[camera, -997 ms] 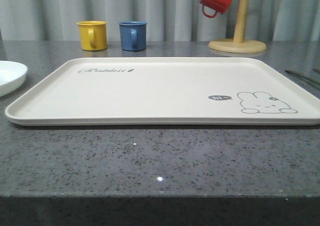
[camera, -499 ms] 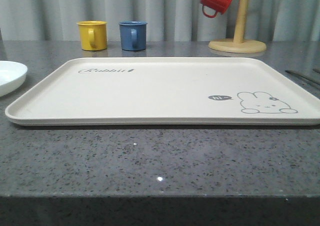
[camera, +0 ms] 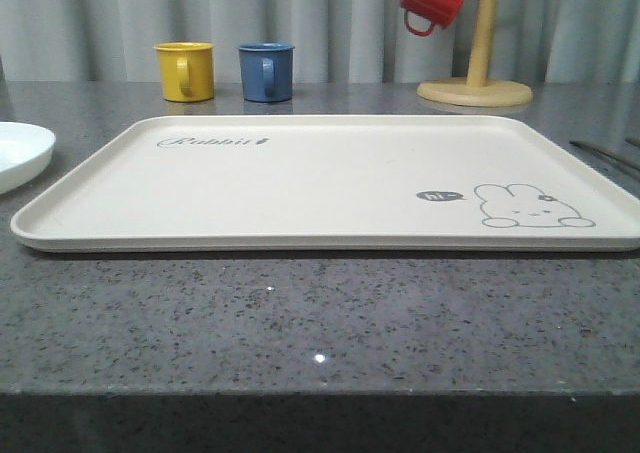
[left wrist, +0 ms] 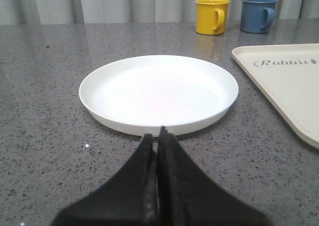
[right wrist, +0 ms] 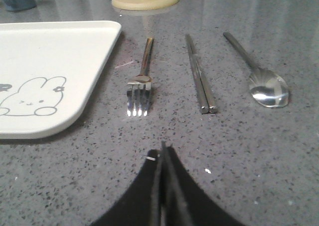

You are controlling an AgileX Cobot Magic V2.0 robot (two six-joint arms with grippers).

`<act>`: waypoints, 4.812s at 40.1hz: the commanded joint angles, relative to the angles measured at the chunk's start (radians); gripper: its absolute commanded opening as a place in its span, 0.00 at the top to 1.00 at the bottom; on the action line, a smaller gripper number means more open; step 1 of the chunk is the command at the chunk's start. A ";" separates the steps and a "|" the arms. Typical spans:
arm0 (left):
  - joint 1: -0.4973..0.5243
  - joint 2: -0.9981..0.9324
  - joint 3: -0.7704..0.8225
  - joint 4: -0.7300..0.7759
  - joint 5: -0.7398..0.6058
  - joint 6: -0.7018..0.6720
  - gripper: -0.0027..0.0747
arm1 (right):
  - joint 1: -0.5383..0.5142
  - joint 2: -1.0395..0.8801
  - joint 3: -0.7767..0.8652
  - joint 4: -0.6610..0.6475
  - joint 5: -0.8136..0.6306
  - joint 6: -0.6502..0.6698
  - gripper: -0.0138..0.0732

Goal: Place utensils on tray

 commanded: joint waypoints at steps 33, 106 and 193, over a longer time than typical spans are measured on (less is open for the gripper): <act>0.002 0.127 -0.334 0.115 -0.149 -0.008 0.99 | -0.008 0.091 -0.411 -0.002 -0.005 -0.006 0.92; -0.226 1.282 -1.096 0.035 0.663 0.141 0.30 | -0.005 0.435 -0.608 -0.002 0.074 -0.006 0.16; -0.756 1.645 -1.700 0.221 0.976 0.071 0.99 | -0.005 0.435 -0.608 -0.002 0.075 -0.006 0.16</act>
